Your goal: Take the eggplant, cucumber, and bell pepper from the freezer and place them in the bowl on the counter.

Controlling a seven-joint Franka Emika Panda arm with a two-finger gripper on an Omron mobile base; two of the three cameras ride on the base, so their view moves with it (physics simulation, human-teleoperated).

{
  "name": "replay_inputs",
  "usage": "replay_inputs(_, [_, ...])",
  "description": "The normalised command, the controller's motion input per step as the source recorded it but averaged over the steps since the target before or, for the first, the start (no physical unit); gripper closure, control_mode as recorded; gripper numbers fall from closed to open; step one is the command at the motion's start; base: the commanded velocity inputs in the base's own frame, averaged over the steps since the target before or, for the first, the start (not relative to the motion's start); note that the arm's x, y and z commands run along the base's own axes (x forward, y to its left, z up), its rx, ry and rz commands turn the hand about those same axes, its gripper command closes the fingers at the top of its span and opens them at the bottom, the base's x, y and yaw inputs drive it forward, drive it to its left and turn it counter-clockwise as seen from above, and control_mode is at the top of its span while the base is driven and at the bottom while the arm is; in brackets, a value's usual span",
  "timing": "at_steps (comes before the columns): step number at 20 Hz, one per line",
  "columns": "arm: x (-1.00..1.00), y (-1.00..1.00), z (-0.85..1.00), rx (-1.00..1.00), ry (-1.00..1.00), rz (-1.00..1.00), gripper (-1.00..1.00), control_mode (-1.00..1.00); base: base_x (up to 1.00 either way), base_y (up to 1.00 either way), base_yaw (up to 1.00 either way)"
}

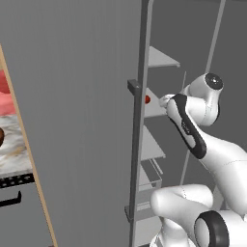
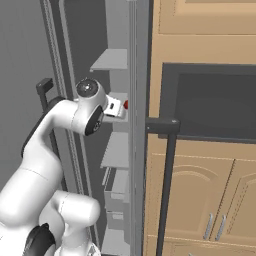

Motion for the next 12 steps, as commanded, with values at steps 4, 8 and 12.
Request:
replay_inputs(4, [0.16,-0.12,0.00,0.00,-0.02,0.00,-1.00,-1.00,0.00,0.00,0.00])
replay_inputs(8, [0.22,0.00,0.00,0.00,-0.03,0.00,-1.00,-1.00,0.00,0.00,0.00])
replay_inputs(12, [0.11,0.00,0.00,0.00,-0.07,0.00,-1.00,-1.00,0.00,0.00,0.00])
